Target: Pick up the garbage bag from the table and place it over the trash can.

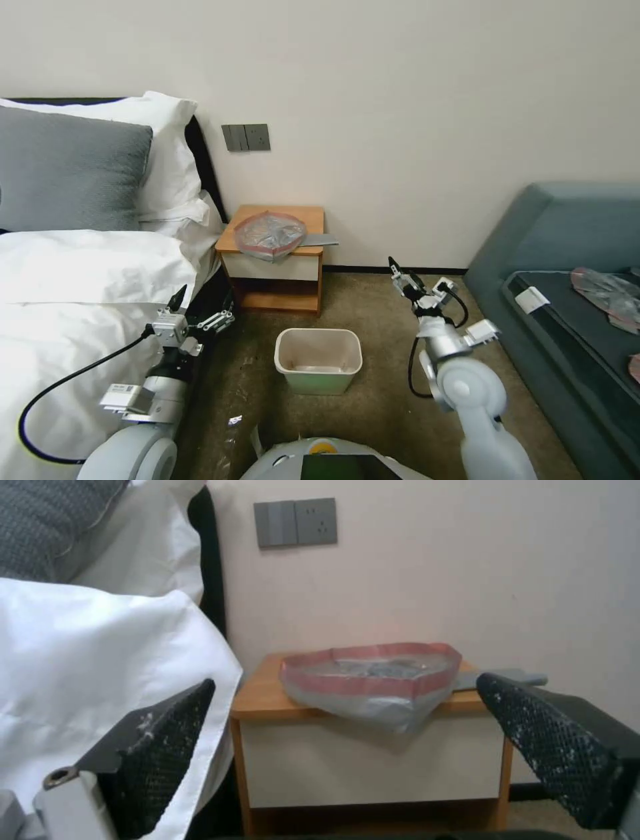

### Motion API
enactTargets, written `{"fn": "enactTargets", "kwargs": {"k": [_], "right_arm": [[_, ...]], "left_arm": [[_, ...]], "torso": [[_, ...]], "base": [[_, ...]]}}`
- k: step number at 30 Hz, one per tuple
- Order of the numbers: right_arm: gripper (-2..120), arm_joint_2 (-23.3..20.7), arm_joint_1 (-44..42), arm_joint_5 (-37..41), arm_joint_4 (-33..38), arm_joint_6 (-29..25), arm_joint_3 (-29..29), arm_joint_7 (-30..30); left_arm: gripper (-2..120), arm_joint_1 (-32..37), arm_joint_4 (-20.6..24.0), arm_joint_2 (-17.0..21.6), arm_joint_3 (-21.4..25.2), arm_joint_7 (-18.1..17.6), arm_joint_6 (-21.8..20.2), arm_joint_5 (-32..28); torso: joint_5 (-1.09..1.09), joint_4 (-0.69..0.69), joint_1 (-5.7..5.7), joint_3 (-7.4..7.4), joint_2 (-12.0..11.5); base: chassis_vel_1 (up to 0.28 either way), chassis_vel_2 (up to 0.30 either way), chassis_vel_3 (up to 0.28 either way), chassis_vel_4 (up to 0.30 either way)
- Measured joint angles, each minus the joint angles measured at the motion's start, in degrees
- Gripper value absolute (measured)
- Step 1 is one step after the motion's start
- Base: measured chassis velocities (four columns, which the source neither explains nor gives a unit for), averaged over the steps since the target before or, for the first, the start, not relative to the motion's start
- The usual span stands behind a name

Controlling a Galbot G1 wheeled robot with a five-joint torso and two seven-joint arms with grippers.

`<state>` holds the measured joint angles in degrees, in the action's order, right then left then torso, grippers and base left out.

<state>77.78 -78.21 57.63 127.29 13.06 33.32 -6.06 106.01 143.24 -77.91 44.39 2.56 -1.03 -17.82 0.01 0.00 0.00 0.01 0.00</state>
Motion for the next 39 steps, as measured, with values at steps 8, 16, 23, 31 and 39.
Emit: {"fn": "enactTargets", "kwargs": {"k": [8,16,23,31,39], "right_arm": [[100,-2.25,9.85,12.12,-10.3,0.19,-1.16,1.19],[100,-3.01,18.0,20.72,-20.32,0.8,-4.29,2.47],[100,-1.31,24.05,26.44,-29.25,1.72,-7.56,3.37],[100,1.94,30.13,28.12,-38.34,3.15,-10.34,4.32],[100,4.09,31.97,27.97,-42.11,3.89,-10.88,5.25]], "left_arm": [[100,0.65,0.0,-0.89,0.26,1.09,0.96,0.0],[100,0.85,0.0,-1.39,0.42,1.72,1.58,-0.51],[100,1.5,0.0,-1.93,0.59,2.59,2.28,-0.54],[100,2.85,0.0,-1.39,1.08,2.74,2.49,-0.41],[100,2.88,0.0,-0.97,0.83,3.07,2.54,-0.29]], "torso": [[-0.01,0.0,0.0,0.0,0.0],[0.0,0.0,0.0,0.0,0.0],[-0.02,0.0,0.0,0.0,0.0],[-0.02,0.0,0.0,0.0,0.0],[-0.02,0.0,0.0,0.0,0.0]], "base": [[0.0,0.0,0.0,0.0],[0.0,0.0,0.0,0.0],[0.0,0.0,0.0,0.0],[0.0,0.0,0.0,0.0],[0.0,0.0,0.0,0.0]]}}
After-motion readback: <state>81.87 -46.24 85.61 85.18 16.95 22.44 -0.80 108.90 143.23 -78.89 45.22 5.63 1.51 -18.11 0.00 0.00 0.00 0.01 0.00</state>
